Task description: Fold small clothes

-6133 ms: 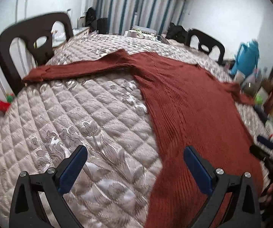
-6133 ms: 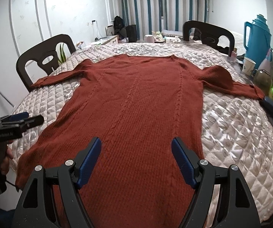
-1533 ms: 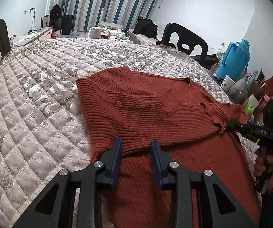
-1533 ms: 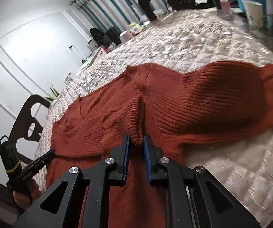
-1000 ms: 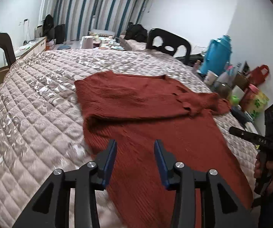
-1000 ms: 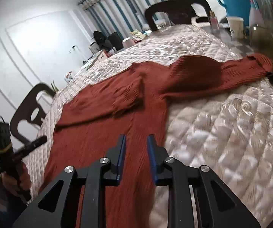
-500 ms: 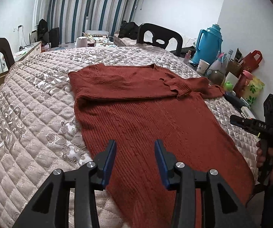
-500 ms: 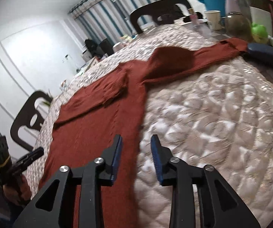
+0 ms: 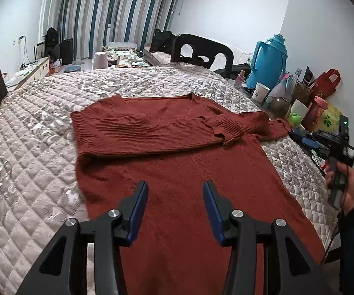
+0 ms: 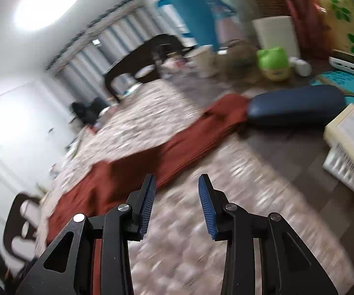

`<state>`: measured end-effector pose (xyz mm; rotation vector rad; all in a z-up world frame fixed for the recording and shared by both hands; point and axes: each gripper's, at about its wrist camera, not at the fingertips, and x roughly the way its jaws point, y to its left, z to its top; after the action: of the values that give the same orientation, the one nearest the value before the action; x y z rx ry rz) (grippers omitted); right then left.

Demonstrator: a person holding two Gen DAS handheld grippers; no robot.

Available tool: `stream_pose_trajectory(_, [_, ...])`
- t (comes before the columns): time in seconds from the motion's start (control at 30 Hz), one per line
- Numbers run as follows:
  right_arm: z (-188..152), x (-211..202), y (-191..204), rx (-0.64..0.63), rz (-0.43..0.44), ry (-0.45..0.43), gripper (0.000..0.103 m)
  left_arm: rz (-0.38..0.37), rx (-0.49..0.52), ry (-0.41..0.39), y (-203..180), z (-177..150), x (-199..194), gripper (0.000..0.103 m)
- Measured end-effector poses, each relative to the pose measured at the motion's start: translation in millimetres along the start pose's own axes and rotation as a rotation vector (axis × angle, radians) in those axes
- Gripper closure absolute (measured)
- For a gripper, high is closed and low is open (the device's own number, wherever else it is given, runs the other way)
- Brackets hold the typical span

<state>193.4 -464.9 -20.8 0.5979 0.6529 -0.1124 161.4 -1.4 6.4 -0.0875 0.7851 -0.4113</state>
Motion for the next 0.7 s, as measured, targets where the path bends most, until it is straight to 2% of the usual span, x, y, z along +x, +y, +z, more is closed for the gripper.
stream_pose_trajectory(0.13, [21.7, 27.6, -28.8, 0.077, -0.064, 0.017, 0.066, -0.007, 0.006, 0.021, -6.2, 2.8, 12.7, 0.054])
stream_pose_trajectory(0.23, [29.0, 44.5, -44.2, 0.124, -0.072, 0.033, 0.066, -0.007, 0.015, 0.037, -10.2, 4.8, 21.5, 0.054])
stream_pose_trajectory(0.4, [35.9, 55.1, -50.6, 0.147, -0.055, 0.019, 0.065, -0.007, 0.013, 0.059, -11.3, 6.9, 33.7, 0.054])
stream_pose_trajectory(0.63, [52.3, 67.8, -48.0, 0.14, -0.08, 0.015, 0.065, -0.003, -0.007, 0.088, -9.9, 5.5, 47.3, 0.054])
stream_pose_trajectory(0.67, [52.6, 68.8, -47.7, 0.135, -0.085, 0.017, 0.067, -0.003, -0.009, 0.09, -9.7, 5.3, 48.2, 0.054])
stream_pose_trajectory(0.7, [53.4, 71.2, -46.1, 0.131, -0.095, 0.019, 0.076, -0.003, -0.011, 0.09, -9.5, 5.0, 48.2, 0.054])
